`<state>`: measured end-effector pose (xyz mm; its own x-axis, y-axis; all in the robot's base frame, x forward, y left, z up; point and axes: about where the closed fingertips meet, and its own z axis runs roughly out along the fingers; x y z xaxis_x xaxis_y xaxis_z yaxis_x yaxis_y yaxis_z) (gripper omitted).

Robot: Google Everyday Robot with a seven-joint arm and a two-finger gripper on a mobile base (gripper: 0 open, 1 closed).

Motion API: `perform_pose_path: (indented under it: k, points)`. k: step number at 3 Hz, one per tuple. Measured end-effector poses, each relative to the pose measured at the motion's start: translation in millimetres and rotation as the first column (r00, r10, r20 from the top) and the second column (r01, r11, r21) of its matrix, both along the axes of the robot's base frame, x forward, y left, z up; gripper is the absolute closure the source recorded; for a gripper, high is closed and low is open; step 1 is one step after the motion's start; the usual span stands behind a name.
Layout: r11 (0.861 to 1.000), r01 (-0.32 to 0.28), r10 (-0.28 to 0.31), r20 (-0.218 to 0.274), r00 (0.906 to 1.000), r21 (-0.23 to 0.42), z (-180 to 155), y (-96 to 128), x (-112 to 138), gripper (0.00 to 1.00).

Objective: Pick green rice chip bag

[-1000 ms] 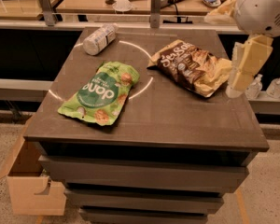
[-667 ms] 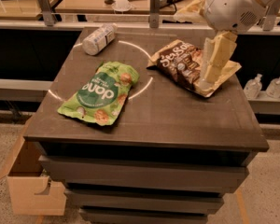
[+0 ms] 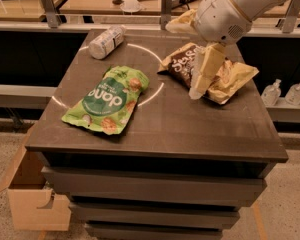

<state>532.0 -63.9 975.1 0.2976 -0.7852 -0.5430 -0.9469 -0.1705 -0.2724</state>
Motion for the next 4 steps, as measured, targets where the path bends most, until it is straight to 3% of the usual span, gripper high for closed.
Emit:
perform_pose_path:
  k: [2,4]
  points:
    - [0.997,-0.06,0.06,-0.002,0.9982,0.047,-21,44,16,0.0]
    - [0.992,-0.01,0.021,-0.089,0.9958,0.123,-66,92,40,0.0]
